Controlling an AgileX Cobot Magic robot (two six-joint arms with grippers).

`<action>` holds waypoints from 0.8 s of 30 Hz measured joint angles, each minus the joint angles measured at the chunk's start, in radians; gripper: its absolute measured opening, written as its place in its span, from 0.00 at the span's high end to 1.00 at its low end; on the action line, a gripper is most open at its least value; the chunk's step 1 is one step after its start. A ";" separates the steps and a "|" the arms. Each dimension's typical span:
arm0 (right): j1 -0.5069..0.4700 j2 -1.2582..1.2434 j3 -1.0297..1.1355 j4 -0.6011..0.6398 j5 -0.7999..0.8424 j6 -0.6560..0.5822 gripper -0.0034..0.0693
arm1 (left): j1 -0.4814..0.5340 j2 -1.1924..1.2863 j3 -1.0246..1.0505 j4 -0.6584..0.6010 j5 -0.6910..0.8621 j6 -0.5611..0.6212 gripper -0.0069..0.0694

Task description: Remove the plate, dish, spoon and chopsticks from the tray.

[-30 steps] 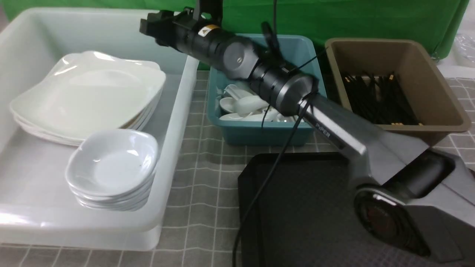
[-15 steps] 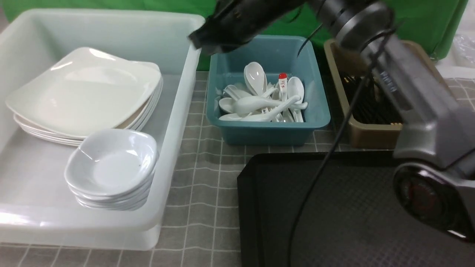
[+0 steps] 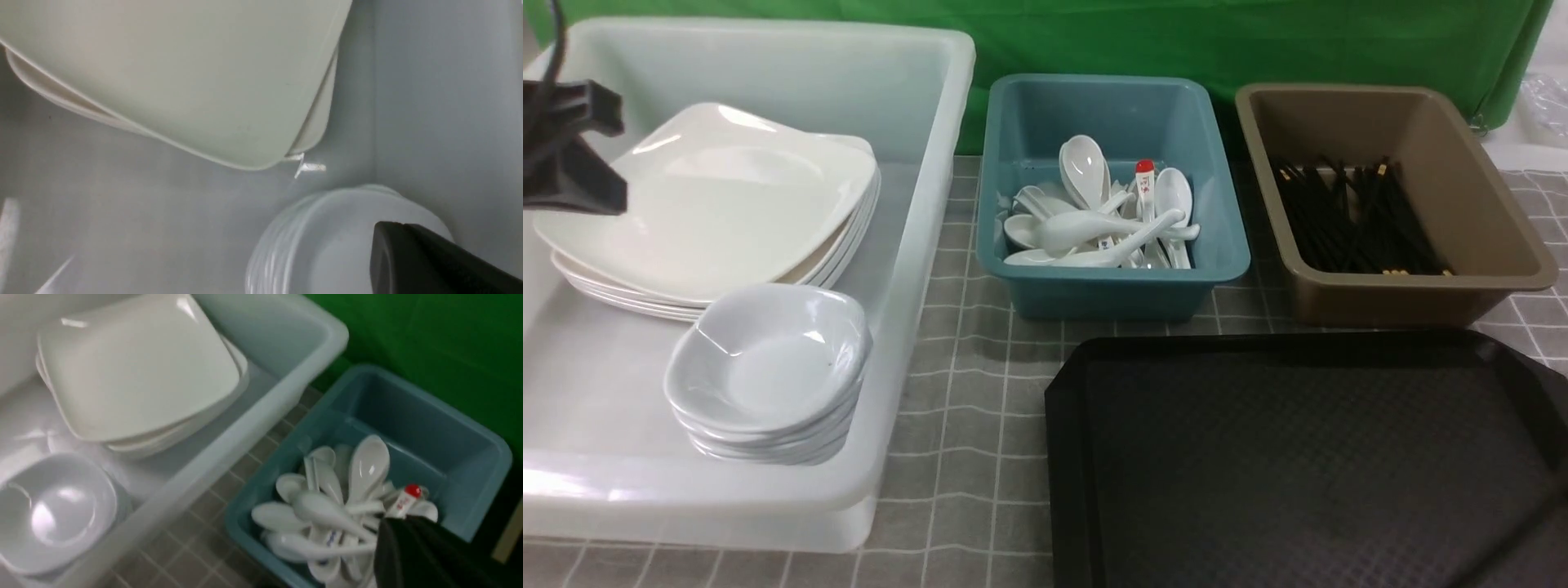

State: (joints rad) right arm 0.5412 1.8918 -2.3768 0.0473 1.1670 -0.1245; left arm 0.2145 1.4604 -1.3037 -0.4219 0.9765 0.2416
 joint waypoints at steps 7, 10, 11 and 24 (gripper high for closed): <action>-0.016 -0.282 0.434 -0.120 0.000 -0.022 0.91 | -0.002 0.269 -0.137 0.005 -0.093 0.018 0.90; -0.053 -0.375 0.553 -0.144 0.000 -0.024 0.91 | -0.004 0.366 -0.174 0.022 -0.103 0.026 0.90; -0.069 -0.405 0.584 -0.148 0.000 -0.024 0.91 | -0.005 0.395 -0.182 0.027 -0.107 0.036 0.90; -0.202 -0.610 0.648 -0.160 -0.004 -0.026 0.91 | -0.060 0.524 -0.196 0.051 -0.064 -0.056 0.90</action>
State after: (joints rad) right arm 0.3396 1.2819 -1.7287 -0.1128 1.1628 -0.1502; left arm 0.1543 1.9840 -1.4998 -0.3711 0.9129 0.1857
